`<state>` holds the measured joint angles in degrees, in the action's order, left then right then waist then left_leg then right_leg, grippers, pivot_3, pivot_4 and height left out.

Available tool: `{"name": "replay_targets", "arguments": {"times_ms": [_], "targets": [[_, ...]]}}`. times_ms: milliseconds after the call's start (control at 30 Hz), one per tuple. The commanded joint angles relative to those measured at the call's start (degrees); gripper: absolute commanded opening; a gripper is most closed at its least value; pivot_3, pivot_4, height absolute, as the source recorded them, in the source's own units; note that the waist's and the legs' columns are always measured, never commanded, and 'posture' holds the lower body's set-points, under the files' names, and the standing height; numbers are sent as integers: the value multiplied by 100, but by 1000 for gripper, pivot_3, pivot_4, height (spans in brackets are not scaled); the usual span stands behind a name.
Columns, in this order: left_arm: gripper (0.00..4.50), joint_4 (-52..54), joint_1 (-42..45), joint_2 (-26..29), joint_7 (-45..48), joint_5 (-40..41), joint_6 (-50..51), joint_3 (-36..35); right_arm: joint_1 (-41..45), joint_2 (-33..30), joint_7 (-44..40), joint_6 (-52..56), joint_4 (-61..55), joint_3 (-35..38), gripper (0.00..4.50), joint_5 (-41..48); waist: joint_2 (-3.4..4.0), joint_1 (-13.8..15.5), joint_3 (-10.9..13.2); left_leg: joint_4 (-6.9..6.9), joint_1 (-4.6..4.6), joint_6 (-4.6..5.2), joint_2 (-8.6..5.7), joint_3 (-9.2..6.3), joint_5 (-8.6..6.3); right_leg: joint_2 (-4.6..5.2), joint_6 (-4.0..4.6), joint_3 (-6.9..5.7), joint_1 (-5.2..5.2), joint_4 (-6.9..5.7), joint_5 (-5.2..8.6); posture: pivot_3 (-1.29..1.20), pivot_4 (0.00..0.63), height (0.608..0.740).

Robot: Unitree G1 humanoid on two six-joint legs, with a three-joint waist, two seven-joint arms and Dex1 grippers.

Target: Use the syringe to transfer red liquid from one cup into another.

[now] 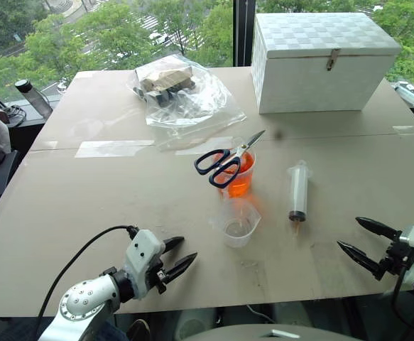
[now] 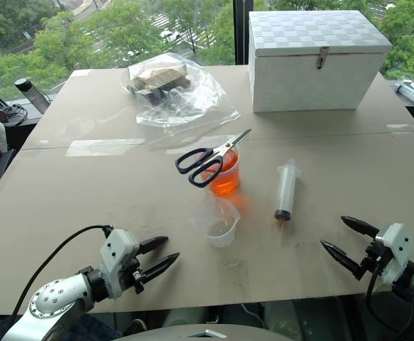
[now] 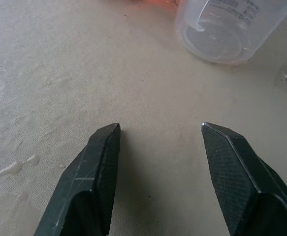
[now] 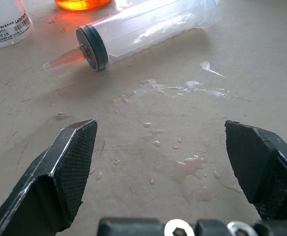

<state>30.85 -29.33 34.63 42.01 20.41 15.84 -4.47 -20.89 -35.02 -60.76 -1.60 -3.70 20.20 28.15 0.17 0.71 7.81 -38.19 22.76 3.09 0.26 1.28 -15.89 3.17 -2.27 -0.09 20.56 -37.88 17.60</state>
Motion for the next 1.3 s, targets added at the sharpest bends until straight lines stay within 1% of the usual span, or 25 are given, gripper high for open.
{"name": "replay_targets", "arguments": {"times_ms": [33, 133, 367, 633, 733, 833, 933, 1033, 1100, 1233, 1300], "targets": [[2668, 230, -62, 46, -43, 64, 64, -159, 23, -15, -29, -121, -23, 61, 4408, 15, 0, 0, 0, 0, 0, 0, 0, 0, 0, 0, 0, 0, 0, 0, 0, 0, 150, 740], [2668, 496, -14, 74, -154, 208, 349, -292, 94, 9, -42, -136, 44, -3, 4408, -18, -2, -4, 2, 0, 0, 0, 0, 0, 0, 0, 0, 0, 0, 0, 0, 0, 150, 740], [2668, 848, -37, 34, -322, 279, 691, -266, 188, -3, -86, -166, 142, -40, 4408, -27, -3, -2, 2, 0, 1, 0, 0, 1, 0, 0, -3, 0, 0, 0, -1, 0, 150, 740], [2668, 1018, 157, -9, -430, 422, 961, -288, 227, -12, -102, -210, 189, -63, 4408, -13, -3, 0, 2, 0, 1, 0, 0, 1, 0, -1, -2, -1, 0, 0, -1, 0, 150, 740], [2668, 1065, 392, -43, -434, 844, 1201, -448, 268, -41, -173, -197, 154, -59, 4408, 43, -3, 2, 2, -1, 1, 0, 0, 1, 0, -1, -3, -1, 0, -1, -2, 0, 150, 740], [2668, 1080, 767, -151, -577, 1582, 1544, -775, 323, -78, -309, 5, -199, -48, 4408, 337, -2, 3, 2, -2, 1, 0, 0, -1, 0, -2, -4, -4, 0, -2, -2, 0, 150, 740], [2668, 985, 1299, -389, -920, 2555, 1887, -1152, 499, -186, -378, 697, -872, -15, 4408, 1146, -2, -1, 2, -5, 1, 0, 0, -1, 1, -2, -7, -4, 0, -6, -4, 0, 150, 740], [2668, 828, 1757, -565, -1311, 3259, 2177, -1354, 720, -266, -218, 1275, -1397, 27, 4408, 1718, -8, -9, 0, -13, 1, 0, 0, -3, 1, -4, -10, -5, -2, -11, -6, 0, 150, 740], [2668, 679, 2018, -685, -1559, 3689, 2317, -1402, 830, -360, -130, 1593, -1711, -8, 4408, 1978, -10, 1, 2, -13, 2, 0, -1, -4, 1, -6, -11, -6, -3, -10, -6, 0, 150, 740], [2668, 330, 2307, -1108, -1872, 4060, 2459, -1131, 1314, -455, 212, 1805, -2382, -182, 4408, 1960, -13, 7, 4, -14, 5, -1, -3, -6, 2, -9, -12, -9, -2, -9, -7, 0, 150, 740], [2668, 191, 2363, -1276, -1973, 4320, 2519, -1123, 1468, -497, 341, 1939, -2588, -184, 4408, 2012, -18, 6, 6, -16, 5, -2, -4, -6, 2, -10, -13, -8, -3, -10, -7, 0, 150, 740]]}}
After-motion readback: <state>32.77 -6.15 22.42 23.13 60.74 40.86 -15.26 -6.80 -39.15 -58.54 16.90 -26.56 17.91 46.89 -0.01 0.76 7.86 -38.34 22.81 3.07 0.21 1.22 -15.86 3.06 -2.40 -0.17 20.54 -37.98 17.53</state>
